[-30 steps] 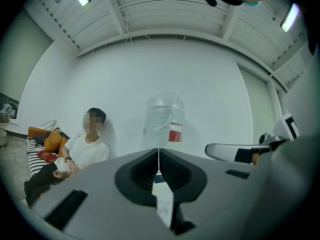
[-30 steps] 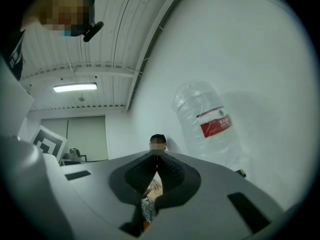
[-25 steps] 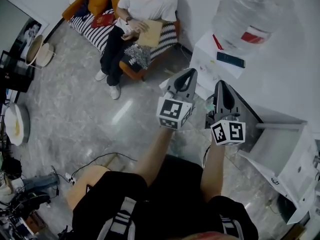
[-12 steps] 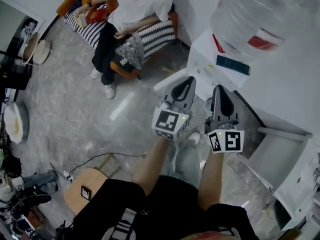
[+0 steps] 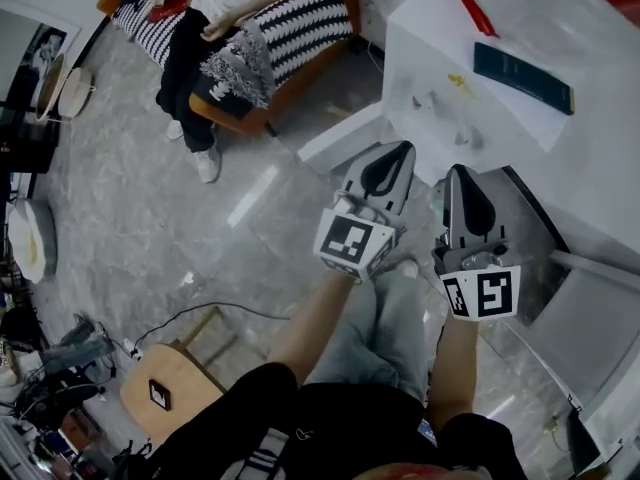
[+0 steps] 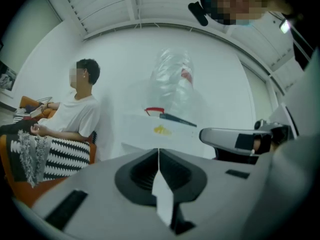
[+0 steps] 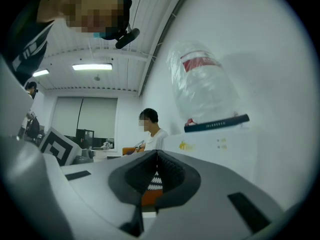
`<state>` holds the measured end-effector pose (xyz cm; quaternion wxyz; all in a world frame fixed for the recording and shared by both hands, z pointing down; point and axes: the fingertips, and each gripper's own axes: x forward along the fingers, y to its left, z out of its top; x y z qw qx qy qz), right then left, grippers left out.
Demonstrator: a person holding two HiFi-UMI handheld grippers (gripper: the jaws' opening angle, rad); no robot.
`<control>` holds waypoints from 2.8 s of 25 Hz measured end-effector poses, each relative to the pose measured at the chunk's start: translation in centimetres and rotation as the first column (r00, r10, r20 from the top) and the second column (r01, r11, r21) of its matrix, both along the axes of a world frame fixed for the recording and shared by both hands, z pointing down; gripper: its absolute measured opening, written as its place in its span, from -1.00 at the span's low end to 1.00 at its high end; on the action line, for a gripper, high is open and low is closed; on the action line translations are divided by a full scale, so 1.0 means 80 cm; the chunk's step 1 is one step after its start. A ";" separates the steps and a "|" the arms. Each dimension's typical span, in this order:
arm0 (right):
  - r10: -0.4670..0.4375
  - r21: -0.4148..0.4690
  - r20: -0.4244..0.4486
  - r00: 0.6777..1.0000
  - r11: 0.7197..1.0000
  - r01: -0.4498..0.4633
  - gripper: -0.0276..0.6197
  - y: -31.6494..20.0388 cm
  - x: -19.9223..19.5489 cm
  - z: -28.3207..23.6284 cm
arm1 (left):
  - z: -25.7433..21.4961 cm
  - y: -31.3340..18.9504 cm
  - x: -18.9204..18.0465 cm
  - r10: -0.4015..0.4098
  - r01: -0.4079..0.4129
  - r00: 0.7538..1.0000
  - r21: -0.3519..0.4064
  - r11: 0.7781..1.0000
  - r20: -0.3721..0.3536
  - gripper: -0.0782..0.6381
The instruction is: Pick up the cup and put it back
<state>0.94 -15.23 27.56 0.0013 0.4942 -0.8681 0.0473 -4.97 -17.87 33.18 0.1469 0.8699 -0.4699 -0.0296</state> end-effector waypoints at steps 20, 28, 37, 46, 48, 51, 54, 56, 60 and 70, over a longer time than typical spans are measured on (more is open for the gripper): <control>0.017 0.155 -0.085 0.996 0.988 -0.004 -0.88 0.059 0.067 0.290 | 0.273 0.040 0.085 0.158 -0.171 0.981 0.109 0.979 0.114 -0.74; 0.075 0.128 -0.082 0.994 0.990 -0.064 -0.88 0.040 0.080 0.417 | 0.374 0.029 0.087 0.119 -0.133 0.987 0.127 0.983 0.109 -0.74; 0.121 0.047 -0.052 0.991 0.992 -0.119 -0.88 0.015 0.119 0.496 | 0.473 0.018 0.105 0.130 -0.138 0.986 0.078 0.987 0.105 -0.74; 0.128 0.098 -0.006 0.992 0.987 -0.126 -0.88 0.006 0.101 0.507 | 0.494 0.018 0.090 0.101 -0.108 0.990 0.067 0.992 0.098 -0.74; 0.135 0.102 0.000 0.991 0.986 -0.135 -0.88 0.009 0.103 0.507 | 0.496 0.019 0.089 0.094 -0.101 0.990 0.063 0.993 0.101 -0.74; 0.154 0.109 0.019 0.988 0.982 -0.155 -0.88 0.011 0.108 0.504 | 0.486 0.022 0.094 0.103 -0.111 0.990 0.075 0.991 0.100 -0.74; 0.156 0.095 0.023 0.987 0.983 -0.158 -0.71 0.014 0.108 0.511 | 0.483 0.032 0.098 0.116 -0.122 0.990 0.069 0.990 0.084 -0.74; 0.144 0.076 -0.016 0.989 0.987 -0.143 -0.42 0.012 0.103 0.527 | 0.483 0.036 0.099 0.124 -0.129 0.990 0.070 0.989 0.069 -0.74; 0.180 0.122 -0.085 0.980 0.978 -0.169 -0.19 0.000 0.097 0.550 | 0.486 0.042 0.099 0.110 -0.135 0.978 0.132 0.982 0.179 -0.74; 0.274 0.037 -0.106 0.956 0.962 -0.272 0.15 -0.078 0.131 0.622 | 0.514 0.043 0.085 0.112 -0.130 0.975 0.084 0.988 0.190 -0.74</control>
